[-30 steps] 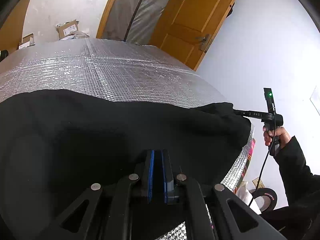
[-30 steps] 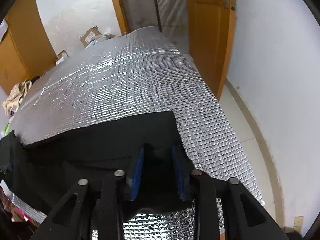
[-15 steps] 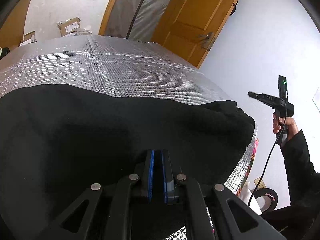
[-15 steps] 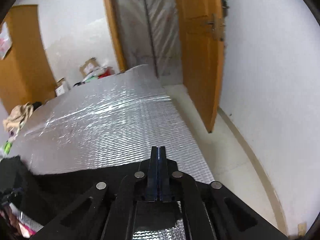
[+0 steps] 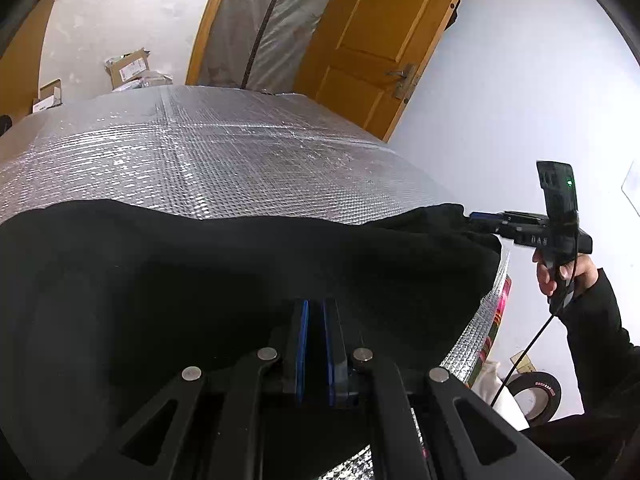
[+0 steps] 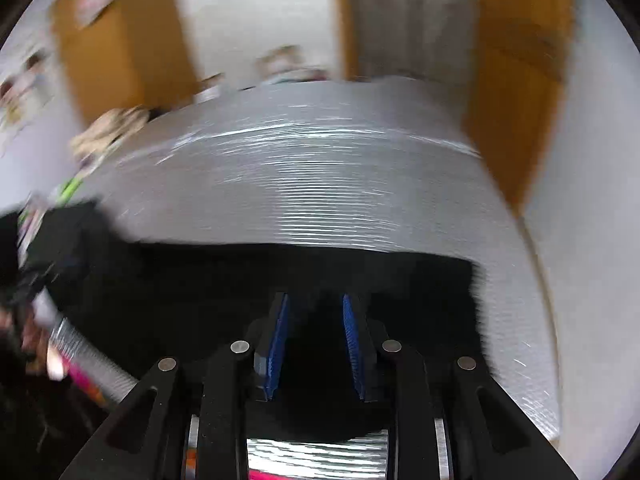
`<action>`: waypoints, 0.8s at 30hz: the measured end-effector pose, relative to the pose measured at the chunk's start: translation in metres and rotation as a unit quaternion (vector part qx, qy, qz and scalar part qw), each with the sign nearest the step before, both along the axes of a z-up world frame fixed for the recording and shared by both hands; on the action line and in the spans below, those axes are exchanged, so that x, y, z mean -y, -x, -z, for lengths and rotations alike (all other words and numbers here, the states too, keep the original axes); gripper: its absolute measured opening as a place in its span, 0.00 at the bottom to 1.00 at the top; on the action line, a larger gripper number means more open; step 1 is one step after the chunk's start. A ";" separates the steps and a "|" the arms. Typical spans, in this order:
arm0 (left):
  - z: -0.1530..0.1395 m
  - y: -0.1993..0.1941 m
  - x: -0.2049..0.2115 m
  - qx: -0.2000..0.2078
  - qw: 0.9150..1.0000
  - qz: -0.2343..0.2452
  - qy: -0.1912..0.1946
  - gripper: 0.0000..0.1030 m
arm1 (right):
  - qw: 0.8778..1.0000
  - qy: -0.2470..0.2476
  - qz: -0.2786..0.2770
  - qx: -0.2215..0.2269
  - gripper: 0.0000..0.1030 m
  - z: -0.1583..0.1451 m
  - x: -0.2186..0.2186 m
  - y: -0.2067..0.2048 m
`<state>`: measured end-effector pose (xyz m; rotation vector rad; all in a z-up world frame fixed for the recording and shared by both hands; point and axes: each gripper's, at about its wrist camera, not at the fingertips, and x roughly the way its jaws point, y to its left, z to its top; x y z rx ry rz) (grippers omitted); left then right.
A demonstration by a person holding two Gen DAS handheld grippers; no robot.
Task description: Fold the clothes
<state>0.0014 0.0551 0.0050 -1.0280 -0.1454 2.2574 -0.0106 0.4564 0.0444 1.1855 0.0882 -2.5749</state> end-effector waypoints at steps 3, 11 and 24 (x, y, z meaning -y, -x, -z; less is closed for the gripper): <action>-0.001 -0.002 0.000 -0.002 1.000 0.002 0.001 0.06 | 0.998 -0.028 -0.062 0.011 0.28 0.012 0.032 0.003; 0.003 -0.001 0.005 0.005 1.000 -0.007 0.000 0.06 | 0.987 -0.062 -0.150 0.016 0.28 0.018 0.060 -0.001; 0.005 -0.003 0.008 0.004 1.000 -0.016 0.000 0.06 | 0.983 -0.041 -0.175 0.027 0.04 0.020 0.056 0.013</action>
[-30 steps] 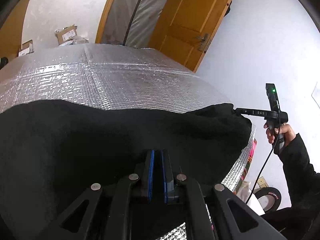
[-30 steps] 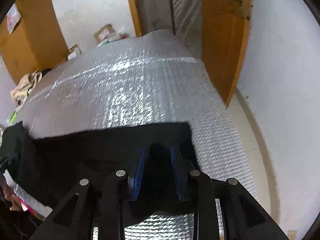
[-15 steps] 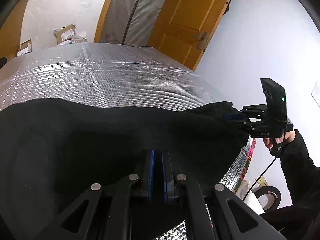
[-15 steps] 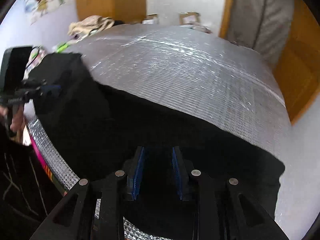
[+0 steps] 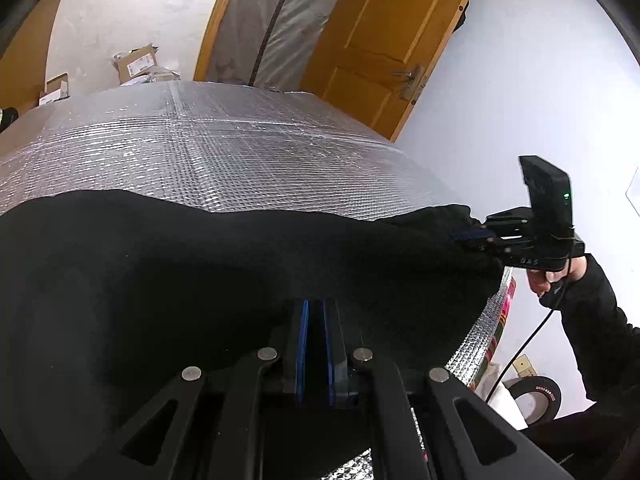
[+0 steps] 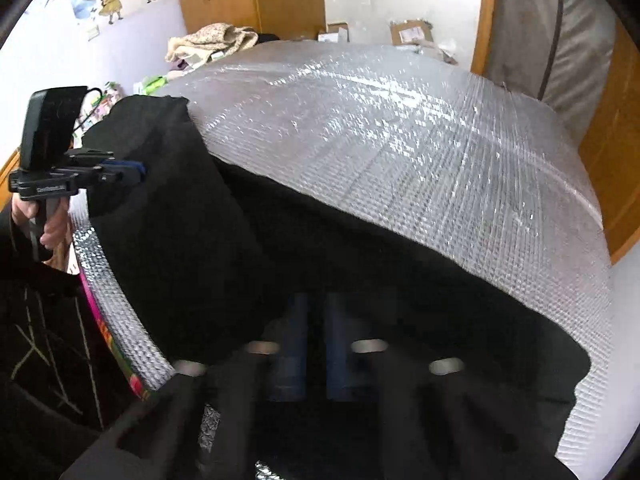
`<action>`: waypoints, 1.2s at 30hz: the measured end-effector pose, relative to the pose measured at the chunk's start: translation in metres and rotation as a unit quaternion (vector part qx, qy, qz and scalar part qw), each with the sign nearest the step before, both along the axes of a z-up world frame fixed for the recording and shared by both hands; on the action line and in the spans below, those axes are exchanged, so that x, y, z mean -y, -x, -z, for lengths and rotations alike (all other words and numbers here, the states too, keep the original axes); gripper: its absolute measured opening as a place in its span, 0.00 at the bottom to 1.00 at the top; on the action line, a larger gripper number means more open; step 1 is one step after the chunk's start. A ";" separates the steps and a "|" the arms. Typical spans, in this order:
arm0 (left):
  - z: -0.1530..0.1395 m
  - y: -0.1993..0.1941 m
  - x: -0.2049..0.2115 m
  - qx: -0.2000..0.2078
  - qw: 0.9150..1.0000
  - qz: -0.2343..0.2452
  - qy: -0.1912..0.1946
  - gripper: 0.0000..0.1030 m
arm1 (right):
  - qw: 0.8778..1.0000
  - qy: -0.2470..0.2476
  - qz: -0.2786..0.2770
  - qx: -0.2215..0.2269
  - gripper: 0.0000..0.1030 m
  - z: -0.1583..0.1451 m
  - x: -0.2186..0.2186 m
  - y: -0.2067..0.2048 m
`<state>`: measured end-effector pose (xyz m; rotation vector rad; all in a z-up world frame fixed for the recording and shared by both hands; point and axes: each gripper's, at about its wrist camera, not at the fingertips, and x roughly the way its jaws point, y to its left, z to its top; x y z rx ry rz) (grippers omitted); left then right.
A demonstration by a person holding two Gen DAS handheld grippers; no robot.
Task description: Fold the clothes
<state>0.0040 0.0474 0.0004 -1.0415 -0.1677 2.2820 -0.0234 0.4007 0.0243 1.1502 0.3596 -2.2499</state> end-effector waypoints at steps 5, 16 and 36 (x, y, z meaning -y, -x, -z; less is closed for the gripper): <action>0.003 0.001 0.003 0.003 1.000 -0.010 0.001 0.06 | 0.998 0.031 0.033 -0.048 0.04 -0.025 -0.009 0.005; 0.000 -0.002 0.012 -0.003 1.000 -0.031 0.003 0.06 | 0.987 -0.020 0.149 -0.059 0.04 -0.010 -0.014 0.043; -0.005 -0.005 -0.007 -0.010 1.000 -0.004 0.001 0.06 | 0.937 0.069 0.342 0.005 0.27 0.009 -0.140 -0.010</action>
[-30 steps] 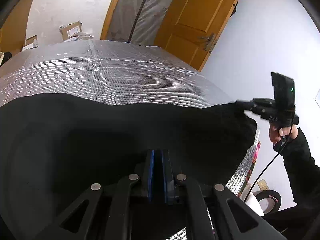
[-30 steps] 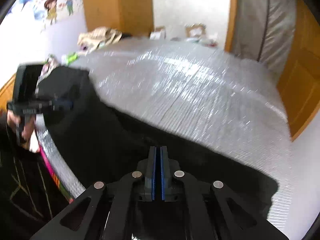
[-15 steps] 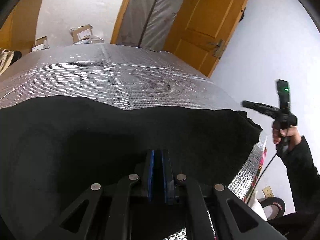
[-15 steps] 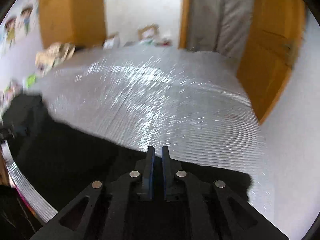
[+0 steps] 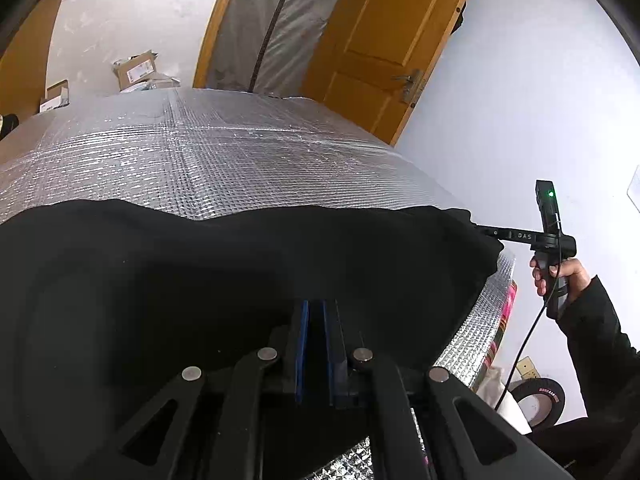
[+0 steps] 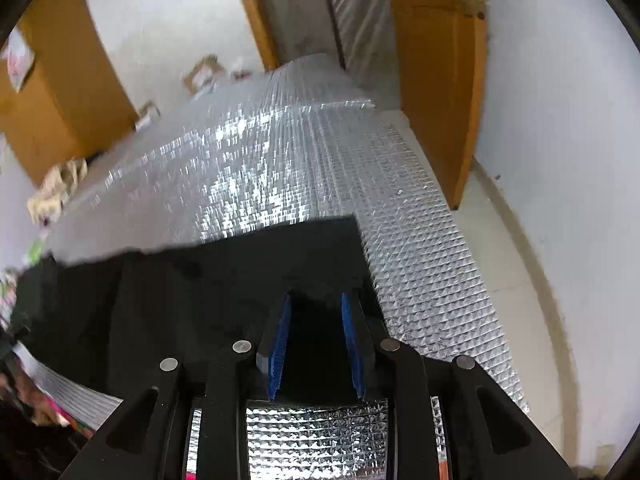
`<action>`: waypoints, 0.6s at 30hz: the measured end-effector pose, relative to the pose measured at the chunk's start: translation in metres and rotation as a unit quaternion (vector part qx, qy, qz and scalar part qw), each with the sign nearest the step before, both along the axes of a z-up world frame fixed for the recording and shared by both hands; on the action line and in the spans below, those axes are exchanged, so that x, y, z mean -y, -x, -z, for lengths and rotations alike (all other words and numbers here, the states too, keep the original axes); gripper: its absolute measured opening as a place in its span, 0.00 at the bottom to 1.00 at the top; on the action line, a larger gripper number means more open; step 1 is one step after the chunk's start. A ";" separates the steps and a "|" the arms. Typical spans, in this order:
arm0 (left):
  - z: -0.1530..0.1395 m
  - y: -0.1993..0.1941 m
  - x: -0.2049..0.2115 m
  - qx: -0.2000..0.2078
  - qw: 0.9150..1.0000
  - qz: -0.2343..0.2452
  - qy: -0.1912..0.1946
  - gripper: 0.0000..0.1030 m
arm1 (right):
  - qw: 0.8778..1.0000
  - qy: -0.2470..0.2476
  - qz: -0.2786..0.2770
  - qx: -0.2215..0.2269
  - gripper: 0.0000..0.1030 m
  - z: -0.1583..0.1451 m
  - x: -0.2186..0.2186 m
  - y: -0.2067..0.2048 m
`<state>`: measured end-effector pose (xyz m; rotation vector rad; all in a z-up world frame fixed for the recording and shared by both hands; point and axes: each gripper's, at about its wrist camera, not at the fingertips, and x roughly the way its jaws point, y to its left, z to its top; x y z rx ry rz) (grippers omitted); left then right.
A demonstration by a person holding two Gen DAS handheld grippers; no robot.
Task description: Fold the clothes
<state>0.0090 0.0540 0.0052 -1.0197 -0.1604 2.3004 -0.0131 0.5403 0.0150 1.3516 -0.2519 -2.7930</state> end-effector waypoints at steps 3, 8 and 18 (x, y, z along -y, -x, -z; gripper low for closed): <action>0.001 0.001 0.002 0.002 1.000 -0.006 -0.001 0.06 | 1.000 -0.006 0.001 -0.002 0.27 -0.001 0.000 0.003; 0.002 0.000 0.001 0.004 1.000 -0.007 -0.002 0.06 | 1.000 -0.017 0.010 0.003 0.27 0.002 -0.013 0.010; 0.006 0.005 0.001 0.011 1.000 -0.009 0.001 0.06 | 0.998 -0.056 -0.001 -0.027 0.06 -0.006 -0.003 -0.004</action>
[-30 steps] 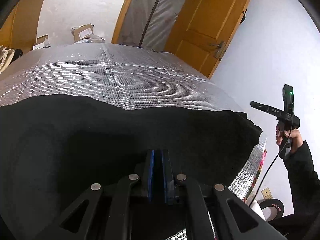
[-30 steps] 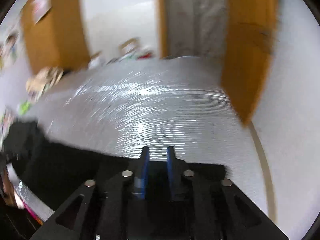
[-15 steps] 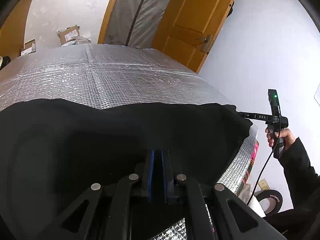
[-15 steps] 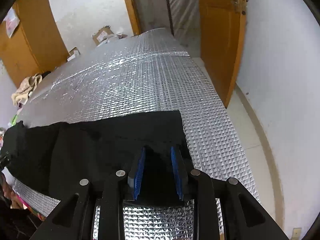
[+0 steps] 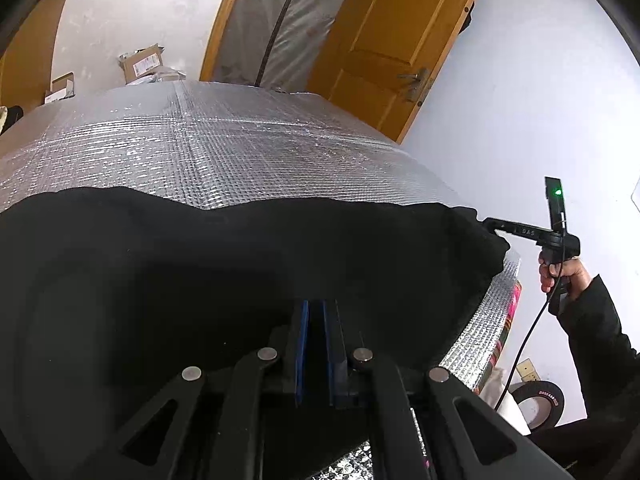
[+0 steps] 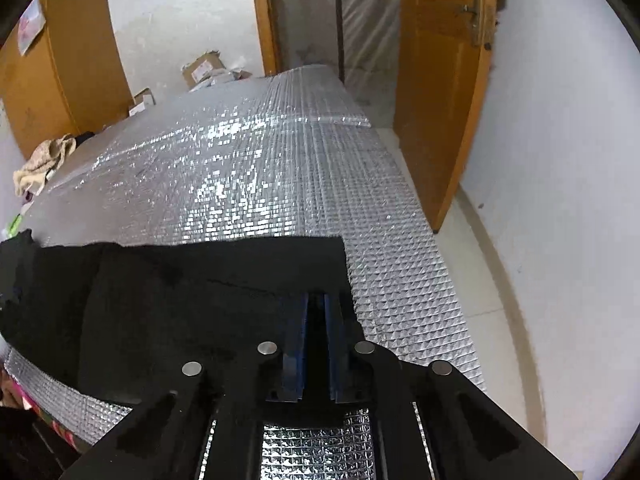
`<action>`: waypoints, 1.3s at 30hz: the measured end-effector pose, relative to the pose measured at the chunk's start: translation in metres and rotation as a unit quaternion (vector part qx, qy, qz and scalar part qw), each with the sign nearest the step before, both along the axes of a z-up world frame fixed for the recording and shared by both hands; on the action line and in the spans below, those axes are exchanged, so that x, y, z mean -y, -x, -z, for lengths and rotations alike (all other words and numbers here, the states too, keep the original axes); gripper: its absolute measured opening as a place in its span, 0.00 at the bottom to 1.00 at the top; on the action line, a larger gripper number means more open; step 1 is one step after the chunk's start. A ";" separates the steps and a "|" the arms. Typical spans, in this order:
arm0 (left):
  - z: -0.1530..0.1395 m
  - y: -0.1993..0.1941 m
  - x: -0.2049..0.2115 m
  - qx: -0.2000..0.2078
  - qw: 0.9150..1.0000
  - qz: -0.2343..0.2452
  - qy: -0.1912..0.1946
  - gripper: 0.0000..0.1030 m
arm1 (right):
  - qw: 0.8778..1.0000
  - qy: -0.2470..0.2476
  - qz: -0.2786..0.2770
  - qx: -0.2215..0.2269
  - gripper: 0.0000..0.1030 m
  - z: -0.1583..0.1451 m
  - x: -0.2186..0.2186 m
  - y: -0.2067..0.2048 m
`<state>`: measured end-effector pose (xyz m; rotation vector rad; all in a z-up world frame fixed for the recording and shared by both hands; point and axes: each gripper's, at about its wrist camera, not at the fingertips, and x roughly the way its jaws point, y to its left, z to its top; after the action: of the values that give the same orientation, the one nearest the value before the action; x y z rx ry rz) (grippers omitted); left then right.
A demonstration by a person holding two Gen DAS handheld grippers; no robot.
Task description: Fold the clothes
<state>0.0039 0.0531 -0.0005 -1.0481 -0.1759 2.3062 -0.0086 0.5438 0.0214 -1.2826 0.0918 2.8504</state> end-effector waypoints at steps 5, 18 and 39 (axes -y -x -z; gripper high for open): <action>0.000 0.000 0.001 -0.001 1.000 -0.001 0.000 0.06 | 0.999 -0.012 0.006 -0.040 0.06 -0.022 0.001 -0.002; 0.000 -0.002 0.005 -0.006 1.000 -0.006 0.001 0.06 | 0.996 -0.008 0.080 -0.032 0.10 -0.025 -0.023 0.036; 0.003 -0.005 -0.009 -0.001 1.000 0.024 0.003 0.06 | 0.989 0.138 0.051 -0.032 0.00 0.001 -0.040 -0.010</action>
<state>0.0092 0.0624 -0.0035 -1.0425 -0.1427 2.2658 0.0014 0.5833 0.0208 -1.1843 0.5543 2.8657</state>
